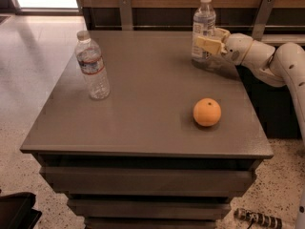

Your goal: Place blue plastic bottle upright

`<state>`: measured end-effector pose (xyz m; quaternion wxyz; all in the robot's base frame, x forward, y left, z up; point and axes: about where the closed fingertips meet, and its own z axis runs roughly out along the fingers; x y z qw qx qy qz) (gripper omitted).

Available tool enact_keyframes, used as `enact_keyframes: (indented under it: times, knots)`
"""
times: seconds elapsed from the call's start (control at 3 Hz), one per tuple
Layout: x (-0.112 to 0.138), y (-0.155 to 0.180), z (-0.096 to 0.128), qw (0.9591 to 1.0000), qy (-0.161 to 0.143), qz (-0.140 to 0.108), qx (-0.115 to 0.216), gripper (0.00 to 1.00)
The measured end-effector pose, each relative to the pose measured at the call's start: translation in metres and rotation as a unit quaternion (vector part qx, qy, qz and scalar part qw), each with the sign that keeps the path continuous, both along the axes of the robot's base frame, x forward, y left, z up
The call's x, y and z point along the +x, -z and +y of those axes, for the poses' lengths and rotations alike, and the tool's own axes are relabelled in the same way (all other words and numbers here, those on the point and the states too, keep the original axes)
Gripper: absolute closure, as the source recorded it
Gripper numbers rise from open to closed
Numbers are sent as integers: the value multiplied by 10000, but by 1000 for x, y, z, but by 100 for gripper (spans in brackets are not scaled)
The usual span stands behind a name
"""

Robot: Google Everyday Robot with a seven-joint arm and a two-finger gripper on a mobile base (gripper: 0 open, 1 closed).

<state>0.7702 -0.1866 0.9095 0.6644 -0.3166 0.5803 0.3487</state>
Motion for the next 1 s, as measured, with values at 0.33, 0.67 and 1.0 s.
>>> enact_keyframes:
  times: [0.33, 0.67, 1.0]
  knots:
    - [2, 4, 3, 10000, -24, -18, 64, 100]
    - [1, 9, 2, 9999, -16, -43, 116, 100]
    - [-1, 16, 2, 9998, -9, -61, 183, 100]
